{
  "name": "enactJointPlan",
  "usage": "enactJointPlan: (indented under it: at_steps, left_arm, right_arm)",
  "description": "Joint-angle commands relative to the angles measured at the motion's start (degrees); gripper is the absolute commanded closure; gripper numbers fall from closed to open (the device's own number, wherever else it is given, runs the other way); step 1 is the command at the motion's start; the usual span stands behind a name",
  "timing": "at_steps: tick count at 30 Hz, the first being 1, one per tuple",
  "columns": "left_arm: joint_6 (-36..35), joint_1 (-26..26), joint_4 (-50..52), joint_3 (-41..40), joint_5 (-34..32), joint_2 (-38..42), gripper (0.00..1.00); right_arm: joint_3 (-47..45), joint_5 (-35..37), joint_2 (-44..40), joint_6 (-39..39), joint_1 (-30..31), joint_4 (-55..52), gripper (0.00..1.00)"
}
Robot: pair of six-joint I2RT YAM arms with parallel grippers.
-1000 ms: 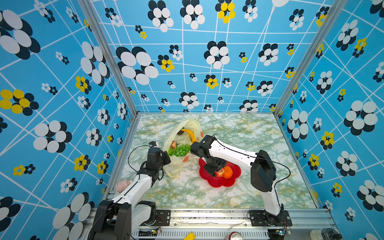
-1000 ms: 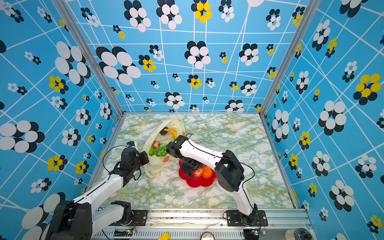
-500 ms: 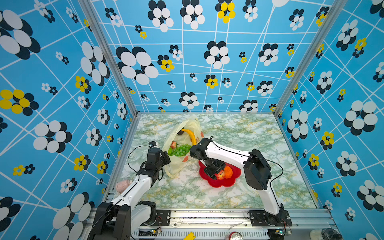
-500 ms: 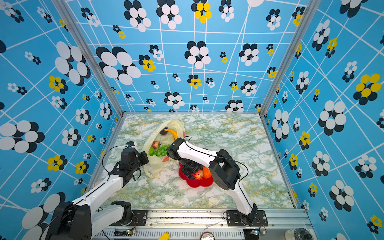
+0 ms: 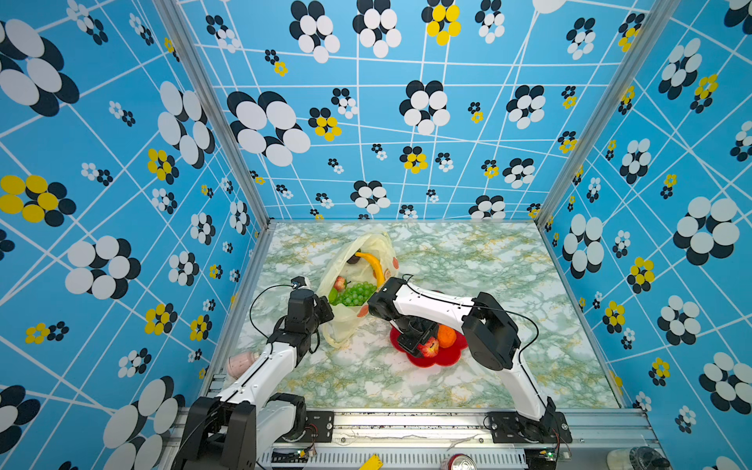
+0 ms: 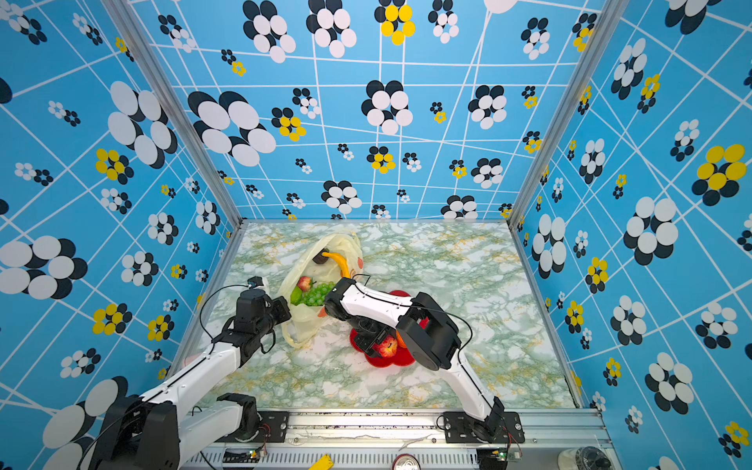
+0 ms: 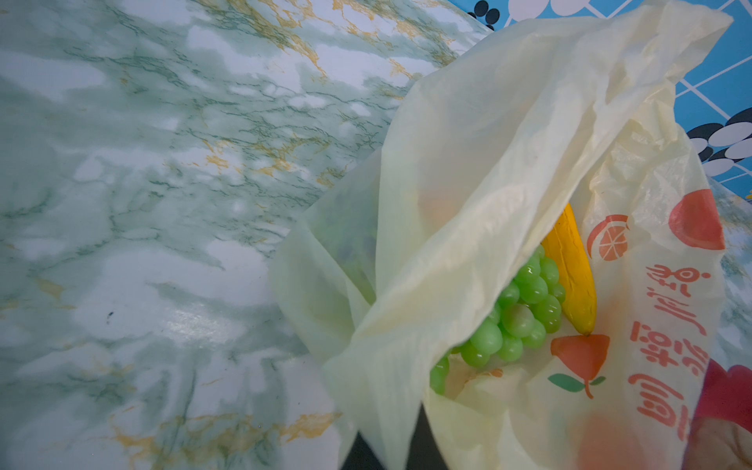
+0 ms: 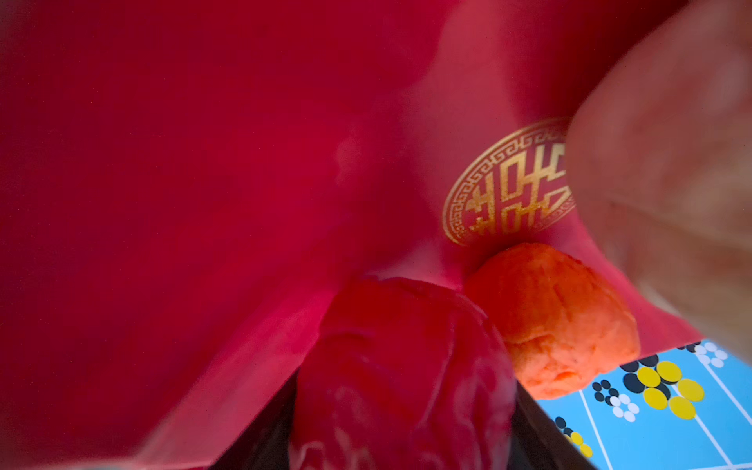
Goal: Take fruits out of the plastic bag
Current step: Place the fruit on the plate.
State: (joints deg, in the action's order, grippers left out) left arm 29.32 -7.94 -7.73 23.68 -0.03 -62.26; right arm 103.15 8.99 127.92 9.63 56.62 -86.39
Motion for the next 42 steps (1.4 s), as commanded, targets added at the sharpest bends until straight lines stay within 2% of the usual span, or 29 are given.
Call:
enactJointPlan:
  at_steps: [1,9,19,27,35,42]
  left_arm:
    - [-0.86,-0.05,0.89,0.15,-1.11,0.91,1.0]
    - [-0.88,-0.03,0.79,0.17,-0.98,0.77,1.0]
    - [-0.94,-0.05,0.98,0.2,-1.06,0.95,1.0]
    - [-1.02,-0.04,1.0,0.29,-1.08,0.7,1.0]
    - [-1.11,0.01,0.96,0.38,-1.08,0.7,1.0]
    - [-1.2,-0.14,1.22,0.42,-1.11,0.94,1.0]
  right_arm:
    - [0.46,1.44,0.76,-0.23,0.24,-1.05,0.27]
    - [0.94,3.04,-0.65,0.13,0.23,-1.5,0.22]
    - [0.98,3.74,-1.79,0.56,0.24,-1.81,0.24]
    - [-0.24,2.93,-5.08,1.93,0.24,-1.24,0.3]
    - [-0.23,0.78,-8.7,3.55,0.24,1.09,0.27]
    - [-2.02,-0.9,-14.01,11.82,-0.83,10.53,0.27]
